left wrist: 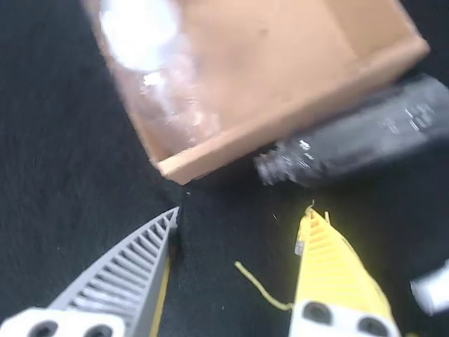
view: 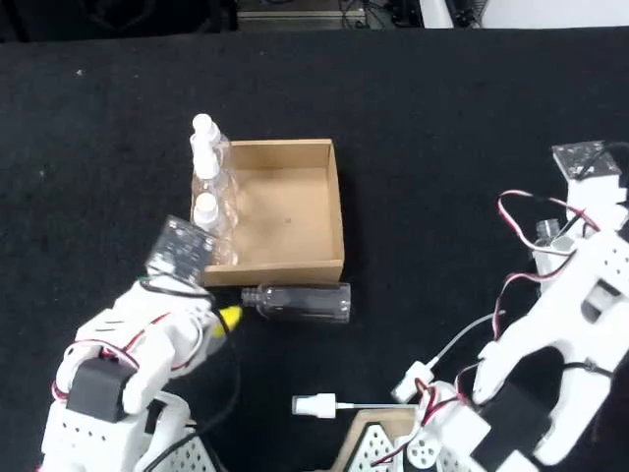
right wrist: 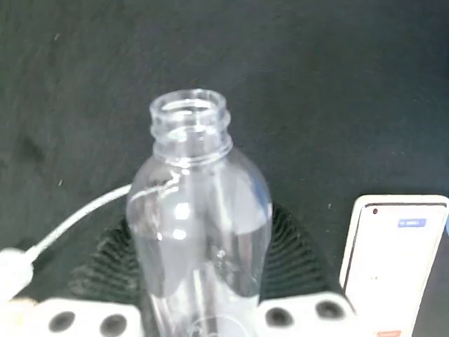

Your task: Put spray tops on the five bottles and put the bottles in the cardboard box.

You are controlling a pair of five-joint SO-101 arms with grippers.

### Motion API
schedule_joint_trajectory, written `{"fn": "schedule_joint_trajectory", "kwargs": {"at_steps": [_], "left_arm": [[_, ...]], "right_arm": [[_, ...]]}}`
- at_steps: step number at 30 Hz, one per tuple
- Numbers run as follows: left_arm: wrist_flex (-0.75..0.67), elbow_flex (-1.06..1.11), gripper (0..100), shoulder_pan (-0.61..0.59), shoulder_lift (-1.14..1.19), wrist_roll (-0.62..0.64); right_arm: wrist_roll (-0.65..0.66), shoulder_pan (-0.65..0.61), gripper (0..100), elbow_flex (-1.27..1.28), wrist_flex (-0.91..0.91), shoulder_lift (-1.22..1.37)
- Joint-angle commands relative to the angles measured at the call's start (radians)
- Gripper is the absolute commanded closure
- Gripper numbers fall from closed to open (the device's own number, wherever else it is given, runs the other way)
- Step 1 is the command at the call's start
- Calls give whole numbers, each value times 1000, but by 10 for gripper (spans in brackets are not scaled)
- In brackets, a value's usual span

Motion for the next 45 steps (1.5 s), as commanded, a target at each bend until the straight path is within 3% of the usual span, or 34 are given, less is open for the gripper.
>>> {"fn": "schedule_joint_trajectory", "kwargs": {"at_steps": [1,5,9,16,20,25,29,37,45], "left_arm": [[92,-166,758,116,112,-94],[193,-306,758,257,322,-192],[255,-404,758,475,512,-241],[-2,-289,758,754,566,-193],[-155,-154,758,782,571,-193],[-356,-16,758,789,571,-187],[-489,70,758,791,571,-78],[-531,102,758,846,585,-25],[-585,28,758,888,822,-25]], "right_arm": [[-66,-20,988,5,-52,-65],[-97,-40,988,-16,-54,-31],[-97,-12,988,-62,-52,39],[-20,138,988,-193,-52,206],[12,219,988,-282,-52,306],[9,235,988,-377,-38,404],[12,232,988,-443,44,450],[6,232,988,-509,60,484],[12,232,988,-504,60,484]]}}
